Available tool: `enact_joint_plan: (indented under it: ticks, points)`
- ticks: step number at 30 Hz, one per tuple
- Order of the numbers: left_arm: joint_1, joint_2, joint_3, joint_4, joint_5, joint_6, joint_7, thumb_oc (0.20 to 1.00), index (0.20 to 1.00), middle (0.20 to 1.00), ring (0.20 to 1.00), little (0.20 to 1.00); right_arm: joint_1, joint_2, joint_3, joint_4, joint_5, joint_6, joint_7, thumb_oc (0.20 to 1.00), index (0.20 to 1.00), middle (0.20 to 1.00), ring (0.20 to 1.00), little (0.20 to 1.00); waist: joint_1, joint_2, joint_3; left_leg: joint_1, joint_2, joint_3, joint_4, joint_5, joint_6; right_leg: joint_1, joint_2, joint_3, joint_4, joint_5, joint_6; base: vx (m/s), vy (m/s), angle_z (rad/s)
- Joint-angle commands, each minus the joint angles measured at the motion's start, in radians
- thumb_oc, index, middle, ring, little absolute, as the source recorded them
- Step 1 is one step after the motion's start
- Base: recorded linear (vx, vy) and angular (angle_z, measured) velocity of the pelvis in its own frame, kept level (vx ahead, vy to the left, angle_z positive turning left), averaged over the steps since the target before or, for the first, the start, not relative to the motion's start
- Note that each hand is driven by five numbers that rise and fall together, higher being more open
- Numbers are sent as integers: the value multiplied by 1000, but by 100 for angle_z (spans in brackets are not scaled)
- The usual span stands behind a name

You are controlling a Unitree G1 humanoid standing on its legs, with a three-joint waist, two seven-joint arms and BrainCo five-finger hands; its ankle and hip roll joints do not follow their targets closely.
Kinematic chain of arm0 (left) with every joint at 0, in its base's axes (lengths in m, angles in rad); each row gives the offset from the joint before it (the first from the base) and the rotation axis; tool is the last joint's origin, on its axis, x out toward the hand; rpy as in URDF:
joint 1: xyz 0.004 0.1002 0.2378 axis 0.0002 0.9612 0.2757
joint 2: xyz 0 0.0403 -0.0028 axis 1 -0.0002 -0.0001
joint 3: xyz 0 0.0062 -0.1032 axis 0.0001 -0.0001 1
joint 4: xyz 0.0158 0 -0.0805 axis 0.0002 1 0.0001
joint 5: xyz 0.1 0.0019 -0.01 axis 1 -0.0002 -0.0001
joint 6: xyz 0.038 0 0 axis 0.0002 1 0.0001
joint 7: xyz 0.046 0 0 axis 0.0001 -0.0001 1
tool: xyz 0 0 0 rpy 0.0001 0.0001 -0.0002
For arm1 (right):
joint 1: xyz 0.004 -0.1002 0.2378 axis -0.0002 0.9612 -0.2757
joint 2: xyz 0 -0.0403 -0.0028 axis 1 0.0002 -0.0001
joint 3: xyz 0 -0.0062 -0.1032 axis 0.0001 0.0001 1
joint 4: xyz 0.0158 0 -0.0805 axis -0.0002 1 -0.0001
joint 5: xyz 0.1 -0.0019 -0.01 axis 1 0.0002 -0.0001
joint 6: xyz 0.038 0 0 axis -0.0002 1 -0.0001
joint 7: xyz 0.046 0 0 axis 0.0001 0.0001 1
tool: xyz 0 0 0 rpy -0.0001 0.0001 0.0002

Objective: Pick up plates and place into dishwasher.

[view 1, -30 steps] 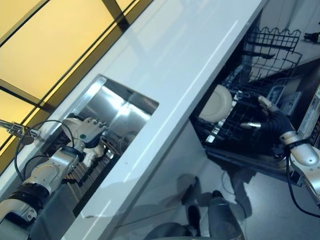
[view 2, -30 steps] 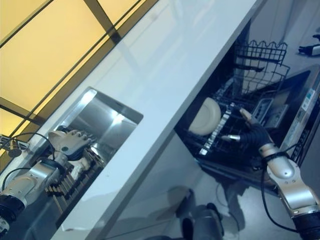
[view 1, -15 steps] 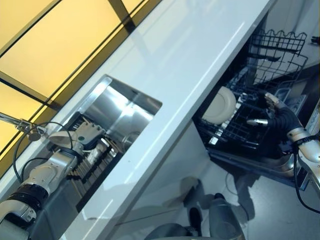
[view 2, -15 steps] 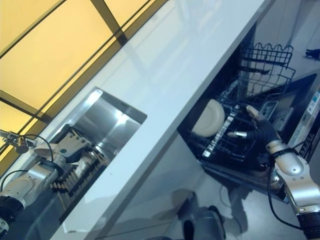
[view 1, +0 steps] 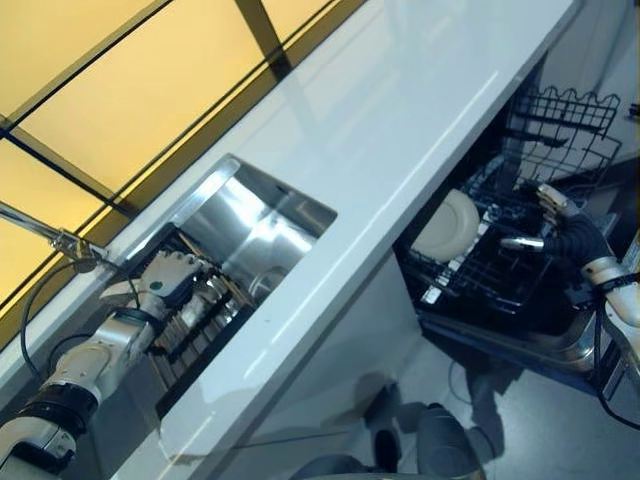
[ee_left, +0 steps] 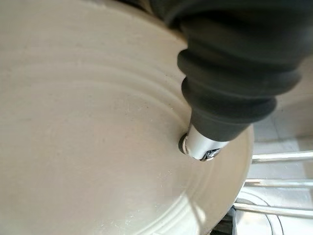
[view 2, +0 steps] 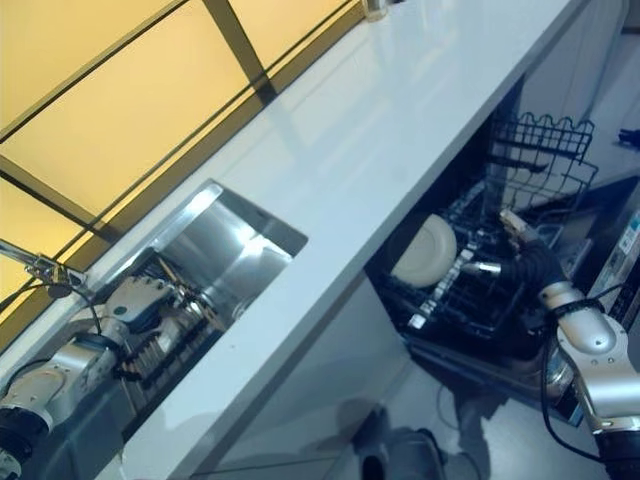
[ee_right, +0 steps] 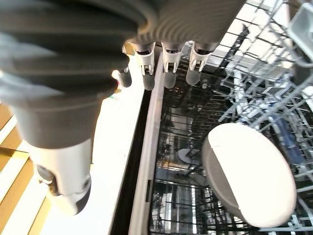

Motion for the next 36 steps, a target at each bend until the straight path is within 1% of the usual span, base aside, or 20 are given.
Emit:
enact_joint_plan:
  ticks: [1, 6, 10, 11, 13, 14, 16, 19, 22, 25, 26, 29, 30, 31, 33, 34, 36]
  points:
    - [75, 71, 100, 12, -105, 46, 74, 200, 200, 200, 200, 200, 45, 22, -47, -99, 40, -93, -15, 1000, 1000, 1000, 1000, 1000, 55, -85, -141, -39, -46, -27, -11, 12, -10, 170, -24, -29, -300, 90, 80, -98, -95, 8]
    - [160, 119, 228, -66, -130, 44, 99, 200, 200, 200, 200, 200, 66, 84, -52, -112, 34, -127, -31, 1000, 1000, 1000, 1000, 1000, 100, -113, -185, -30, -32, -61, -39, 17, -11, 201, -12, -51, -333, 91, 80, -86, -123, 11]
    - [171, 147, 273, -108, -153, 57, 96, 200, 200, 200, 200, 200, 43, 116, -26, -124, 30, -126, -58, 1000, 1000, 1000, 1000, 1000, 125, -131, -206, -23, -24, -83, -62, 24, -16, 221, -2, -66, -350, 89, 80, -89, -110, 13]
    - [166, 160, 283, -117, -163, 54, 94, 200, 200, 200, 200, 200, 29, 126, -9, -123, 26, -125, -76, 1000, 1000, 1000, 1000, 1000, 137, -137, -213, -21, -21, -90, -70, 25, -18, 227, 2, -71, -355, 88, 80, -120, -115, 18]
    - [169, 171, 298, -125, -174, 51, 93, 200, 200, 200, 200, 200, 19, 135, 6, -120, 23, -130, -88, 1000, 1000, 1000, 1000, 1000, 144, -143, -220, -22, -18, -95, -76, 28, -20, 231, 5, -78, -360, 88, 81, -97, -90, 20]
    - [174, 180, 313, -133, -178, 46, 94, 200, 200, 200, 200, 200, 11, 141, 19, -123, 22, -133, -103, 1000, 1000, 1000, 1000, 1000, 157, -146, -227, -20, -16, -102, -84, 30, -21, 235, 10, -83, -363, 86, 81, -108, -86, 14]
    - [181, 193, 332, -143, -193, 41, 99, 200, 200, 200, 200, 200, -3, 150, 41, -123, 16, -140, -123, 1000, 1000, 1000, 1000, 1000, 170, -150, -232, -19, -13, -110, -93, 34, -24, 241, 14, -90, -368, 85, 81, -110, -86, 20]
    - [182, 213, 356, -156, -241, 16, 104, 200, 200, 200, 200, 200, -29, 153, 80, -118, 16, -154, -169, 1000, 1000, 1000, 1000, 1000, 196, -159, -238, -19, -9, -121, -104, 39, -26, 249, 20, -104, -371, 81, 80, -104, -87, 17]
    - [182, 213, 382, -195, -331, -20, 98, 200, 200, 200, 200, 200, -56, 154, 112, -121, 22, -179, -202, 1000, 1000, 1000, 1000, 1000, 220, -171, -241, -22, -6, -134, -110, 42, -27, 254, 24, -119, -371, 81, 81, -99, -102, 18]
    - [159, 167, 418, -245, -477, -94, 62, 200, 200, 200, 200, 200, -111, 173, 156, -136, 4, -201, -233, 1000, 1000, 1000, 1000, 1000, 251, -187, -245, -24, -4, -149, -114, 44, -27, 263, 29, -136, -380, 81, 78, -81, -111, 23]
    - [152, 143, 430, -265, -544, -130, 47, 200, 200, 200, 200, 200, -130, 185, 171, -143, -7, -212, -231, 1000, 1000, 1000, 1000, 1000, 259, -191, -246, -25, -4, -153, -115, 44, -28, 266, 31, -142, -384, 82, 78, -64, -90, 19]
    - [119, 44, 446, -342, -669, -206, -47, 200, 200, 200, 200, 200, -203, 223, 230, -162, -41, -208, -237, 1000, 1000, 1000, 1000, 1000, 290, -206, -256, -30, -3, -167, -116, 46, -30, 275, 34, -158, -397, 85, 77, -49, -87, 16]
    - [106, 16, 443, -372, -709, -215, -81, 200, 200, 200, 200, 200, -226, 232, 249, -165, -43, -207, -230, 1000, 1000, 1000, 1000, 1000, 299, -211, -259, -31, -2, -170, -116, 46, -31, 277, 35, -163, -399, 85, 76, -31, -64, 19]
    - [103, 4, 442, -384, -726, -220, -93, 200, 200, 200, 200, 200, -234, 235, 256, -167, -42, -206, -225, 1000, 1000, 1000, 1000, 1000, 302, -213, -260, -31, -2, -172, -116, 46, -31, 278, 36, -165, -400, 84, 75, -28, -61, 14]
    - [70, -51, 422, -445, -815, -235, -162, 200, 200, 200, 200, 200, -286, 260, 302, -170, -43, -198, -214, 1000, 1000, 1000, 1000, 1000, 320, -222, -264, -32, 0, -178, -115, 46, -33, 285, 37, -177, -405, 83, 72, -30, -63, 10]
    - [62, -70, 416, -466, -827, -232, -178, 200, 200, 200, 200, 200, -300, 267, 314, -170, -40, -195, -212, 1000, 1000, 1000, 1000, 1000, 325, -225, -265, -33, -1, -181, -115, 46, -33, 287, 38, -180, -407, 82, 72, -31, -75, 17]
    - [33, -132, 387, -517, -929, -238, -242, 200, 200, 200, 200, 200, -346, 291, 354, -173, -23, -185, -194, 1000, 1000, 1000, 1000, 1000, 343, -237, -270, -33, -1, -191, -115, 46, -34, 292, 40, -194, -410, 82, 69, -25, -75, 20]
